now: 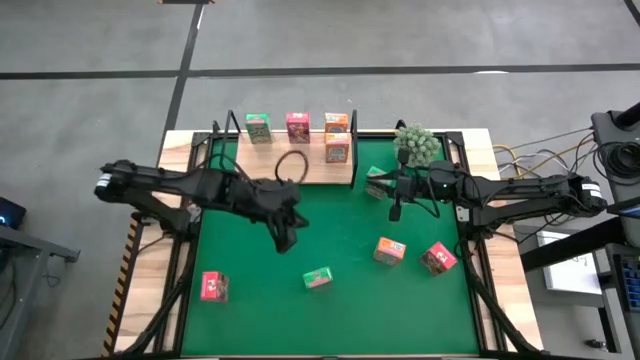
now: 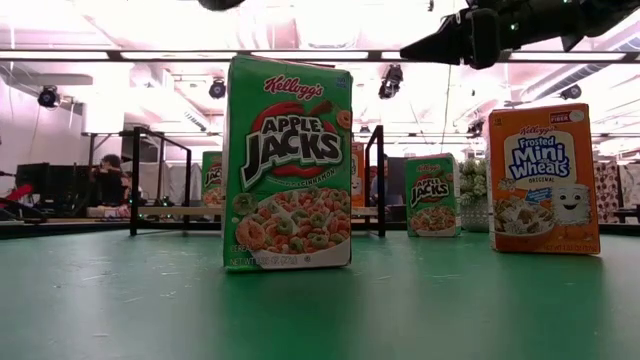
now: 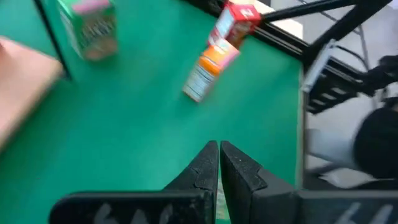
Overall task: Stack cereal on shelf
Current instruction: Put the bottom green cereal box aligned with the other green cereal box on the shelf
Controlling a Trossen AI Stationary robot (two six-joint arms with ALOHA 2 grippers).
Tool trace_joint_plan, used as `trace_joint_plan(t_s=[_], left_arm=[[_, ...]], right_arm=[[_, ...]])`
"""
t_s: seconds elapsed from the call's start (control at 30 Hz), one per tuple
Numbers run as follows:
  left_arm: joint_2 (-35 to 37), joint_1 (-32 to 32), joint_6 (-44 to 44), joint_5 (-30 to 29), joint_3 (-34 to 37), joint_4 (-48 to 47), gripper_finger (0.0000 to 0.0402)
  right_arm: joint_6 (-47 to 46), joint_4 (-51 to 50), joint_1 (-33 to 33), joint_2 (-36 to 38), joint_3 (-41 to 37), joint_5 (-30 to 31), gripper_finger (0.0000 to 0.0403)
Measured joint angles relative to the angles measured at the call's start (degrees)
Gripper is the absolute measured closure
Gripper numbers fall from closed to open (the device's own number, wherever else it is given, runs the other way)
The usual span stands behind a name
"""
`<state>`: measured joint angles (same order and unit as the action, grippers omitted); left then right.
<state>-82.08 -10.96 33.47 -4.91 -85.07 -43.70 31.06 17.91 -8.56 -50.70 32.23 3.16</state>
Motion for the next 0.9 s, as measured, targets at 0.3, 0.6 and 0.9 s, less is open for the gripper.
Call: trace_joint_plan(t_s=[0.3, 0.6, 0.9], left_arm=[[-12.5, -10.6, 6.7, 0.1, -10.3, -6.7, 0.0397], [-20.5, -11.8, 9.5, 0.0, -13.6, -13.0, 0.0301], [-24.6, -11.9, 7.1, -3.7, -13.4, -13.5, 0.0148]], right_arm=[[1.6, 0.7, 0.0, 0.0, 0.0, -0.1, 0.0385], [1.0, 0.7, 0.0, 0.0, 0.0, -0.1, 0.0385], [-0.1, 0.1, 0.0, 0.0, 0.0, -0.1, 0.0385]])
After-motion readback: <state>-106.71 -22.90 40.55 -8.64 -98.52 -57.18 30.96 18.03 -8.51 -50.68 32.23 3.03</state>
